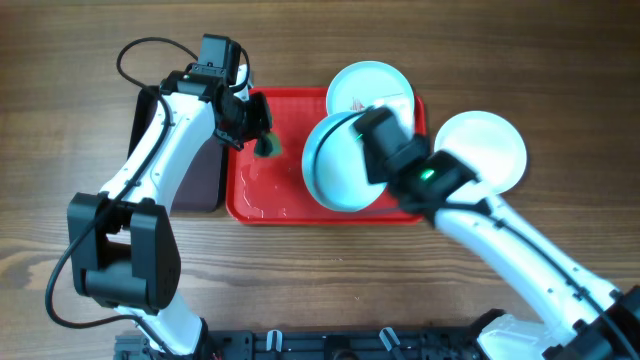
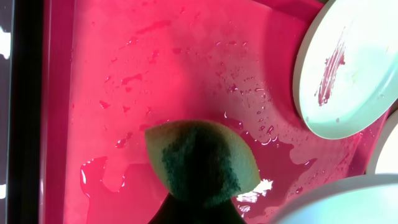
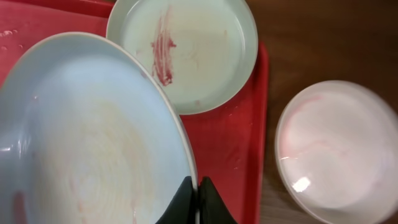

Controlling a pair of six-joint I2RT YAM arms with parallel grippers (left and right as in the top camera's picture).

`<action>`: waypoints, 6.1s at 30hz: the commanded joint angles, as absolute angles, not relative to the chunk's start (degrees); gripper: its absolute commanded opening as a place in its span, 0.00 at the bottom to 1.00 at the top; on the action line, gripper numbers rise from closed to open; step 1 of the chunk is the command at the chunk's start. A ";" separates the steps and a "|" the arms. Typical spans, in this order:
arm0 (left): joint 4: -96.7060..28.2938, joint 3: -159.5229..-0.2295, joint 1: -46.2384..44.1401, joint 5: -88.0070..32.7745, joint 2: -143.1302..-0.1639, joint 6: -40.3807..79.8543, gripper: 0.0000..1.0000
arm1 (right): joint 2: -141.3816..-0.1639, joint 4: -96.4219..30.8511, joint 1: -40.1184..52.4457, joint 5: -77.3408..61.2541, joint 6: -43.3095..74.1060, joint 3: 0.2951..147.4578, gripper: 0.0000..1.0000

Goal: Clean dirty plates on tray and stack at the side
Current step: 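Lift the blue plate and stack it on the white plate, then release the stacked plate and grasp the last blue plate rim, then drag the last blue plate toward tray center with right gripper, then move the sponge with left gripper onto the last blue plate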

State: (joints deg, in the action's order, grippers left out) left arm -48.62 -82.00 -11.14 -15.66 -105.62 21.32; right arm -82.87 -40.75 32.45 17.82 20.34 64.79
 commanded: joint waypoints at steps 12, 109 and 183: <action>-48.51 -81.65 -11.14 -15.31 -104.81 21.85 0.04 | -82.19 -44.95 -11.46 -10.68 19.73 64.79 0.04; -48.66 -81.65 -11.14 -15.31 -104.81 21.85 0.04 | -107.85 -41.34 22.37 -11.46 19.22 72.14 0.39; -39.57 -81.65 -18.83 -12.69 -125.84 6.31 0.04 | -119.66 -29.39 20.01 -18.94 28.27 71.55 0.04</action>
